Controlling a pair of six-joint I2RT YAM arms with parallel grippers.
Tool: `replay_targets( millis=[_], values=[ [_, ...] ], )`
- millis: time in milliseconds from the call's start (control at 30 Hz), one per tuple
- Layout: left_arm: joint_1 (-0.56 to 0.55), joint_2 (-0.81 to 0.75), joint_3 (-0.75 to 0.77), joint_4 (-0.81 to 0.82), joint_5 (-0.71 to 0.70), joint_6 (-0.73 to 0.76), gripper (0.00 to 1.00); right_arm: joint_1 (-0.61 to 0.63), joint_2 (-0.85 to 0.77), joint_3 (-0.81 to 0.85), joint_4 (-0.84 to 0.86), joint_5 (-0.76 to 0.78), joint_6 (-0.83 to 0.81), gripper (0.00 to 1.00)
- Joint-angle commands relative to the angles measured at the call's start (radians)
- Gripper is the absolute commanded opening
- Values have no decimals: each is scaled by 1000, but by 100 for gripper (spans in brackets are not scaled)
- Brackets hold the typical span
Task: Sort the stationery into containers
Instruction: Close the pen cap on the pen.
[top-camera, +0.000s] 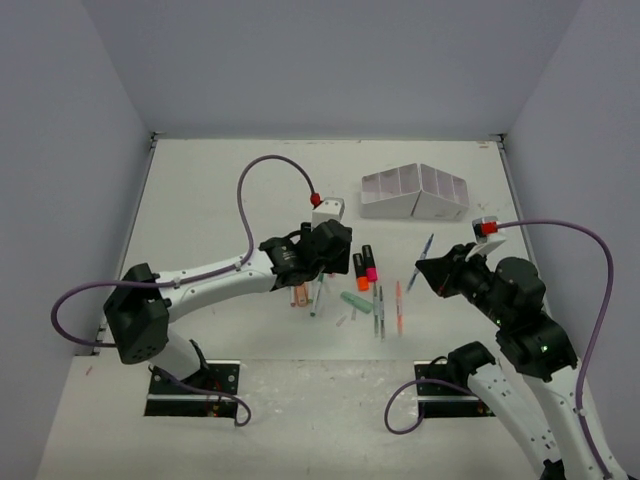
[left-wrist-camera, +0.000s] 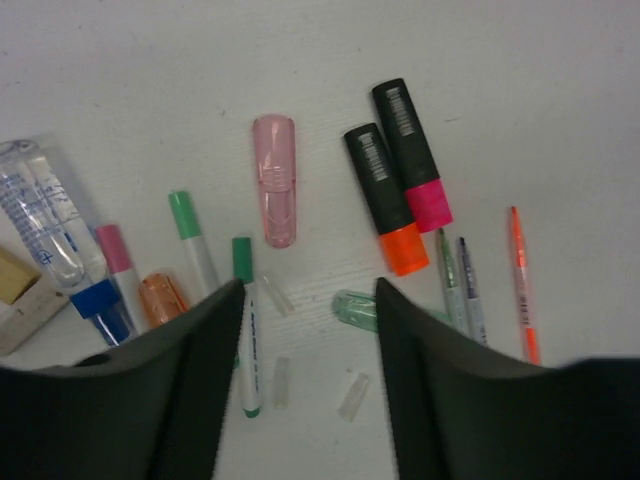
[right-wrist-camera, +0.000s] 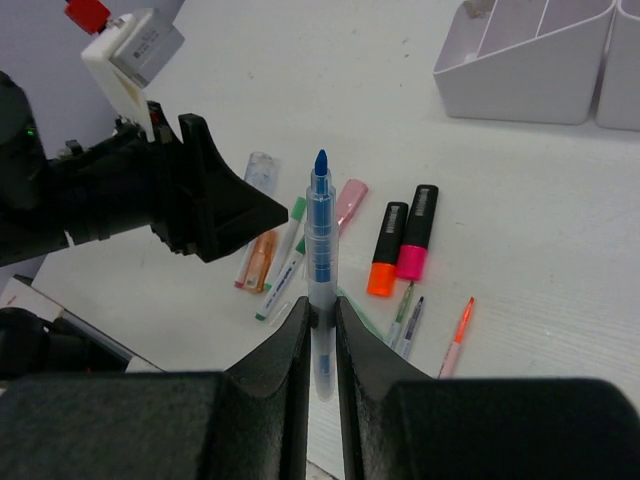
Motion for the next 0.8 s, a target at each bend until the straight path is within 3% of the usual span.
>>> replay_targets(
  millis=[0,67,133,433,767],
  values=[
    [0,69,-8,4,-72,-45,46,3,14,35,9,-15,-35,0],
    [0,93,15,-8,-58,-37,28,3,29,37,7,-19,-41,0],
    [0,113,25,-25,-62,-57,24,4,38,35,6,-13,-43,0],
    [0,201,40,-135,-105,-278,21,5,30,28,0,-10,-47,0],
    [-25,247,16,-105,-78,-319,26,3,41,21,-2,-22,-46,0]
  ],
)
